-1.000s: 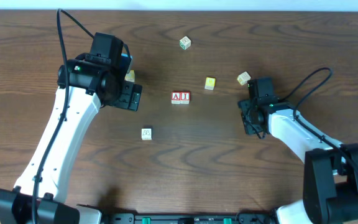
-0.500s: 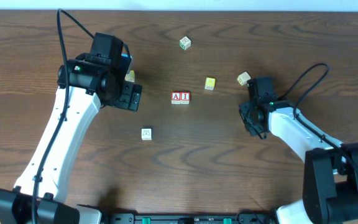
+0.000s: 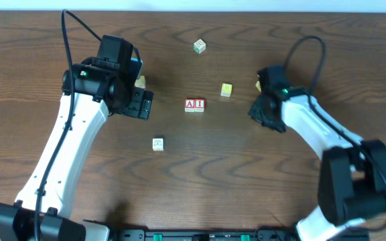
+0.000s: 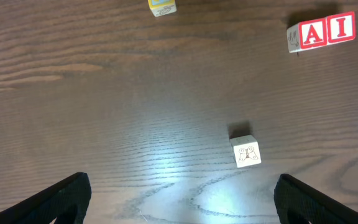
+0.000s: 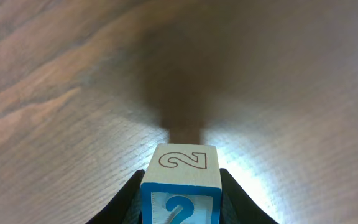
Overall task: Spell out Ai2
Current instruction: 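Grasp the blue '2' block with the right gripper, then carry the '2' block and lower it right of the 'I' block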
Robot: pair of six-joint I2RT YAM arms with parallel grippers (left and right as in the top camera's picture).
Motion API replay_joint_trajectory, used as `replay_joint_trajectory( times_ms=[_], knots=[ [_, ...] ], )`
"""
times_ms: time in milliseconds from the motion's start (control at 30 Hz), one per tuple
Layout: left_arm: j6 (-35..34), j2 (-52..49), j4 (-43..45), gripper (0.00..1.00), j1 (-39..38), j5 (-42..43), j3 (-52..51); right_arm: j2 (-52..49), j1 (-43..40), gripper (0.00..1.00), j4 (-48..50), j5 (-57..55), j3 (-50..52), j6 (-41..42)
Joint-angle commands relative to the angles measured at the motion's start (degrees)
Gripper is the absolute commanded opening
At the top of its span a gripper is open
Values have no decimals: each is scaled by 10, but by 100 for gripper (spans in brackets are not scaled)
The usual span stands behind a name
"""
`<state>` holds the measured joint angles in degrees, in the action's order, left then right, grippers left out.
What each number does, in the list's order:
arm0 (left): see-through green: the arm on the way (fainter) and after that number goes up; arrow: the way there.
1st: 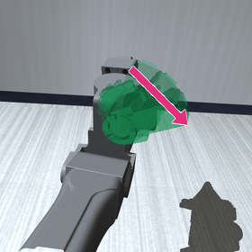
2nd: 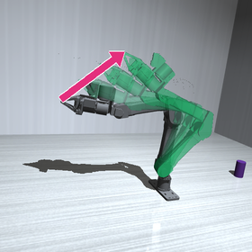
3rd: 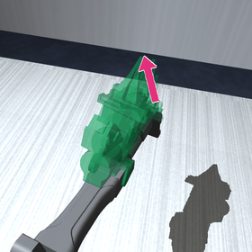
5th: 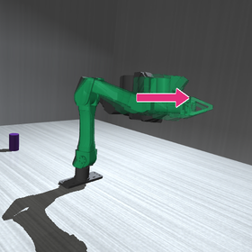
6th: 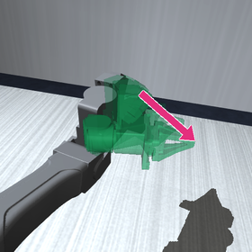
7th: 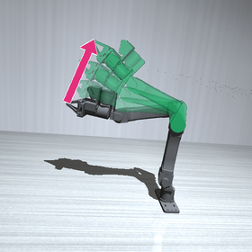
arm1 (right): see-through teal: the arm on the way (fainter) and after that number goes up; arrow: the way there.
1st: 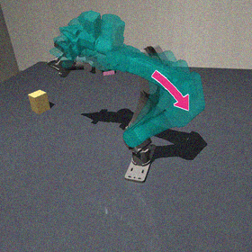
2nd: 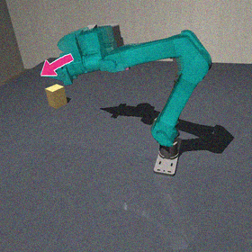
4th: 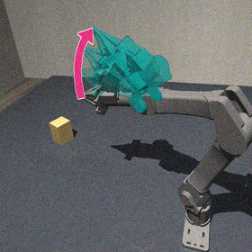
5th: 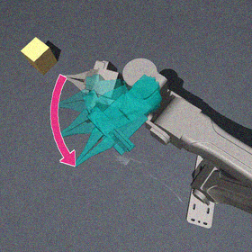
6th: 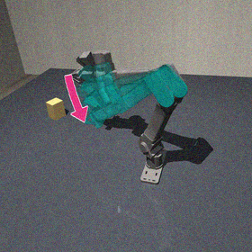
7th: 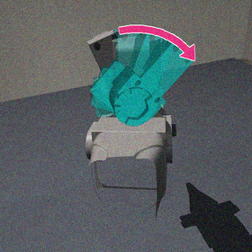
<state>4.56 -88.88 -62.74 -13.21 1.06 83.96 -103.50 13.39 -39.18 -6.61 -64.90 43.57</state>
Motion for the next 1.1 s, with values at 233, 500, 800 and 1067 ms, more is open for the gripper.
replay_joint_trajectory(
  times_ms=[233,500,800,1067],
  knots=[
    [6,-5,-1,95,1,-6,0,-116,67,24,-75,-56,-171,-159],
    [6,-5,-1,95,1,-6,0,-165,101,23,-100,-55,-251,-171],
    [6,-5,-1,95,1,-6,0,-169,124,24,-77,-35,-258,-166],
    [6,-5,-1,95,1,-6,0,-195,126,24,-73,-17,-258,-134]
  ],
)
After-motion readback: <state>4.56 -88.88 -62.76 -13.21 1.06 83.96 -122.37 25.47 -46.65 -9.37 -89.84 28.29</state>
